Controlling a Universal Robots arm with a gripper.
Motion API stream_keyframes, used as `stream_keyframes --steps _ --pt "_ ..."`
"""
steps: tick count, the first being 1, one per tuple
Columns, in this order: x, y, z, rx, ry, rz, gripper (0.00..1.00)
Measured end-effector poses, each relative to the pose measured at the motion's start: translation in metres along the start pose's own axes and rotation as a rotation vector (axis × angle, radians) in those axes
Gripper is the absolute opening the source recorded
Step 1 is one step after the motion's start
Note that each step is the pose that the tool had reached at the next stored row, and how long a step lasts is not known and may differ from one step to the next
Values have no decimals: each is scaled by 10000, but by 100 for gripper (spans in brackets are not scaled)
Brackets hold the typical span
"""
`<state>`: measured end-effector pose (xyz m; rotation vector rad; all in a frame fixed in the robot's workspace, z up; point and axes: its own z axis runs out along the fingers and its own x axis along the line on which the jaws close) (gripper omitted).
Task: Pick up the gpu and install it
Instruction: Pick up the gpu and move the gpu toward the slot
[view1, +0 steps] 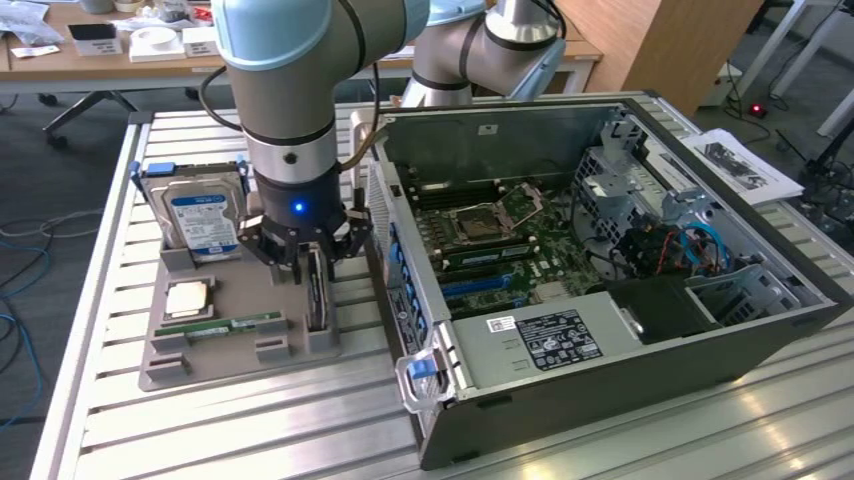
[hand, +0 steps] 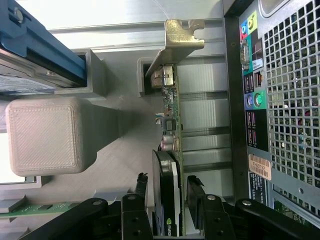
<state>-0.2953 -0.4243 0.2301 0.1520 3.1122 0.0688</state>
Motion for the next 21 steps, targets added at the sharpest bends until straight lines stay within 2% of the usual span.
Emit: stream_keyframes --steps 7,8,21 --pt "0 0 0 0 0 0 43" --pt "0 0 0 0 0 0 36" --pt "0 0 0 0 0 -1 36"
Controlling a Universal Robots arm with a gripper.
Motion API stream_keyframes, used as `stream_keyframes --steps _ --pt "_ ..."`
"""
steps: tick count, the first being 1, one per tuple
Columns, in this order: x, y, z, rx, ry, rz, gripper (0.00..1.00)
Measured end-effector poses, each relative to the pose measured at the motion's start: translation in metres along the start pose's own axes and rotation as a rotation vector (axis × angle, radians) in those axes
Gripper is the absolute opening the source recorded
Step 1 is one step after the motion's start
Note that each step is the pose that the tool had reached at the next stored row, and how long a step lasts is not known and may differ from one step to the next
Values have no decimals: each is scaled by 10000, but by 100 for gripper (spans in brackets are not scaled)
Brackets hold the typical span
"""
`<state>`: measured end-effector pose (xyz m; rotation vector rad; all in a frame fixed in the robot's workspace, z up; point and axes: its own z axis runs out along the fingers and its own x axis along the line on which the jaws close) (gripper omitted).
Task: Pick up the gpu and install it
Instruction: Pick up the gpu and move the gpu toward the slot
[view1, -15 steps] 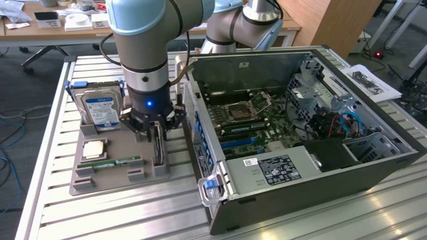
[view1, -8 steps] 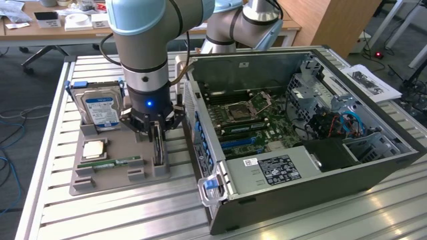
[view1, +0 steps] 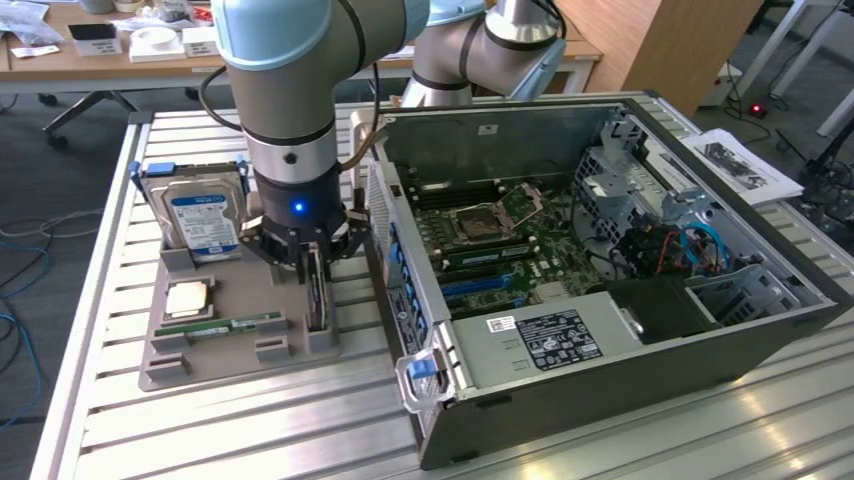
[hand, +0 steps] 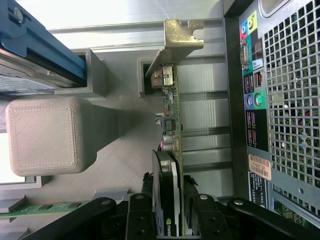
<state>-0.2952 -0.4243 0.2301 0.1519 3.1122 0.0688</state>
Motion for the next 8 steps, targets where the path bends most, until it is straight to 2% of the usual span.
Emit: stream_keyframes --steps 5,6,8 --pt "0 0 0 0 0 0 35" --pt "0 0 0 0 0 0 28" --pt "0 0 0 0 0 1 28"
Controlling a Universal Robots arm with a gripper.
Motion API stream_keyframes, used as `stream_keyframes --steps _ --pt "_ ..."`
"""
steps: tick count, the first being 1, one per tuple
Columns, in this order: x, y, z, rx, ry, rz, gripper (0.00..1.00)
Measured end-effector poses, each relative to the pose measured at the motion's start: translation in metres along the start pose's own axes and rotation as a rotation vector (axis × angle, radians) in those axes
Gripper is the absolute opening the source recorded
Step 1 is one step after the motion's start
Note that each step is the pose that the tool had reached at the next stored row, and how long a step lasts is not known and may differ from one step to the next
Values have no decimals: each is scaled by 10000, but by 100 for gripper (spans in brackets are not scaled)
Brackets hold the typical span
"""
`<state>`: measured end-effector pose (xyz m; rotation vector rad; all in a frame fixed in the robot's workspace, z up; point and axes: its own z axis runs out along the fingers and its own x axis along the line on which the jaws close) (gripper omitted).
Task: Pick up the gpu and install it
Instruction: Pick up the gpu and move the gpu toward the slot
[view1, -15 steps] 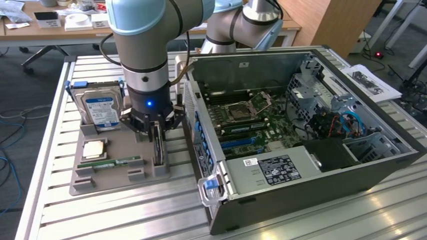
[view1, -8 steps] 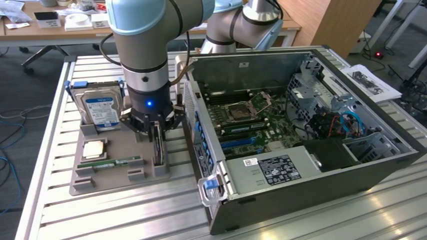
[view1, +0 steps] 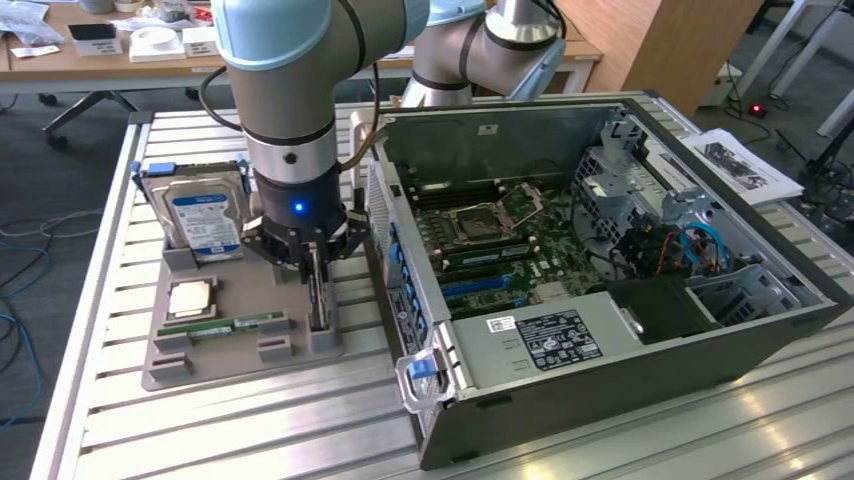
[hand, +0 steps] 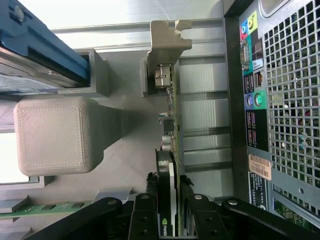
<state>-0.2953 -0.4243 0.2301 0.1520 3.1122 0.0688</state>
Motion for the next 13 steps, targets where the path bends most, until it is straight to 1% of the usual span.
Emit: stream_keyframes --steps 13 --pt "0 0 7 -1 2 0 28"
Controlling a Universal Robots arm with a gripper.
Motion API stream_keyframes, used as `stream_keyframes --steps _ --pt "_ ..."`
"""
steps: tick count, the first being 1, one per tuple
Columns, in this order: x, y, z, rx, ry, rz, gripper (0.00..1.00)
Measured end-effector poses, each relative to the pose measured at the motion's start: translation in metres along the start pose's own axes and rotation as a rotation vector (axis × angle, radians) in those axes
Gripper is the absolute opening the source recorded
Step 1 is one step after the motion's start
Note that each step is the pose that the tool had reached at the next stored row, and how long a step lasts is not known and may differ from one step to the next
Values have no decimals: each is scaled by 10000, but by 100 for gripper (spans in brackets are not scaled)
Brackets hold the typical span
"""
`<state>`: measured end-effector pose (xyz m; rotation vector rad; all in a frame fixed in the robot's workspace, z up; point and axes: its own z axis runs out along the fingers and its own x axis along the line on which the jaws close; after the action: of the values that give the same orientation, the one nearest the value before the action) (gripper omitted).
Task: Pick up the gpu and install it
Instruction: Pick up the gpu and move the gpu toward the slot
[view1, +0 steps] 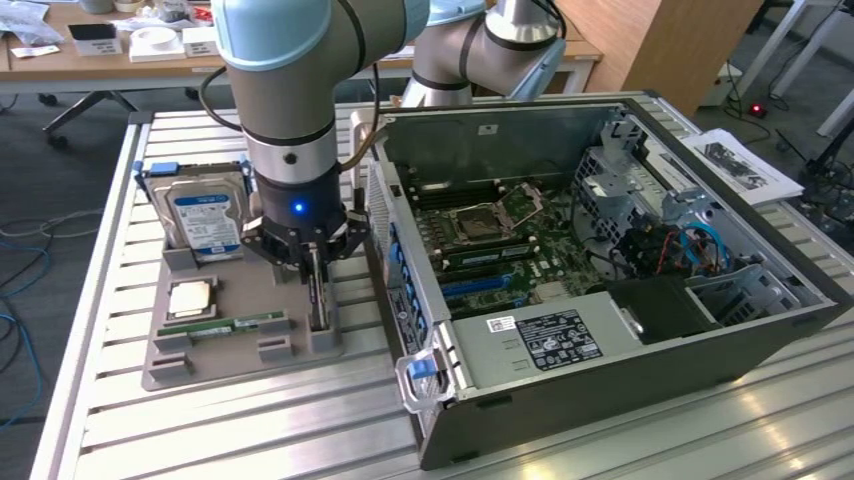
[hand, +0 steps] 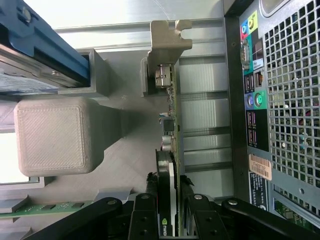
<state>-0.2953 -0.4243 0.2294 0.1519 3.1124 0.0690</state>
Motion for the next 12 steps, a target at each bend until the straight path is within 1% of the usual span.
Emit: stream_keyframes --steps 12 --pt "0 0 3 -1 -1 -1 27"
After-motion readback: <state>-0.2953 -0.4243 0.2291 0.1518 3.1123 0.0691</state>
